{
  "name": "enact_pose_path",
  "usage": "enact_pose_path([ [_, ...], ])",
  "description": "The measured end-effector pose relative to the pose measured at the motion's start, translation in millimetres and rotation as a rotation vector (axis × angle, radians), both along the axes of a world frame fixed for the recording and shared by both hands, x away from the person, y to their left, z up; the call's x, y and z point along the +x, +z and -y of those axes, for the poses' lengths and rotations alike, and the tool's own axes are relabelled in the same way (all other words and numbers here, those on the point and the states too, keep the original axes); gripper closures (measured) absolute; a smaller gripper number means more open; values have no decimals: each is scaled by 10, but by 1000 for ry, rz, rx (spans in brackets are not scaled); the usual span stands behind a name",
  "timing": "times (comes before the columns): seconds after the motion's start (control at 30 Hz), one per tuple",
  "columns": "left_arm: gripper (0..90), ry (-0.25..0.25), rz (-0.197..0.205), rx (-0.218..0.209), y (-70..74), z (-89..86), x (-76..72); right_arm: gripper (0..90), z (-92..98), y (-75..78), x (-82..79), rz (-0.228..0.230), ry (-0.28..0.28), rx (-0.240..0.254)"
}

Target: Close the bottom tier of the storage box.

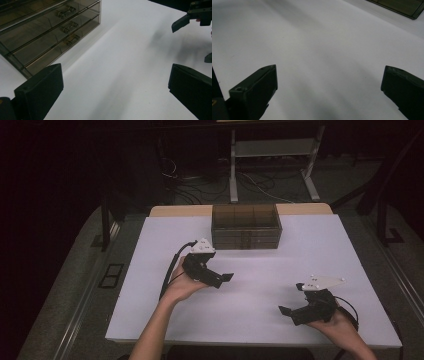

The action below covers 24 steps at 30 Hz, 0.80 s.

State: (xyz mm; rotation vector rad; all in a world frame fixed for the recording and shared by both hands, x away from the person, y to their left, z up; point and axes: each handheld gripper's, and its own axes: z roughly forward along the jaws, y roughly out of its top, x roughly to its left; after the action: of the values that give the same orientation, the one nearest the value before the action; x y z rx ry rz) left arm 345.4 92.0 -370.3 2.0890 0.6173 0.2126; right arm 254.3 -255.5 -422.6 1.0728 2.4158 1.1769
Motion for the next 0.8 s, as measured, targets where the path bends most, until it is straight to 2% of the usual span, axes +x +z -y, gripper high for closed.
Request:
enact_pose_path([
  [0.47, 0, 48, 15, -48, -27, -228, -191, 1, 26, 25, -4, 10, -14, 12],
  [0.57, 0, 50, 30, -44, -26, -266, -242, 1, 29, 27, -8, 11, -18, 13],
  [0.8, 0, 65, 57, -64, -39, -350, -382, 1, 35, 30, -8, 15, -19, 16],
])
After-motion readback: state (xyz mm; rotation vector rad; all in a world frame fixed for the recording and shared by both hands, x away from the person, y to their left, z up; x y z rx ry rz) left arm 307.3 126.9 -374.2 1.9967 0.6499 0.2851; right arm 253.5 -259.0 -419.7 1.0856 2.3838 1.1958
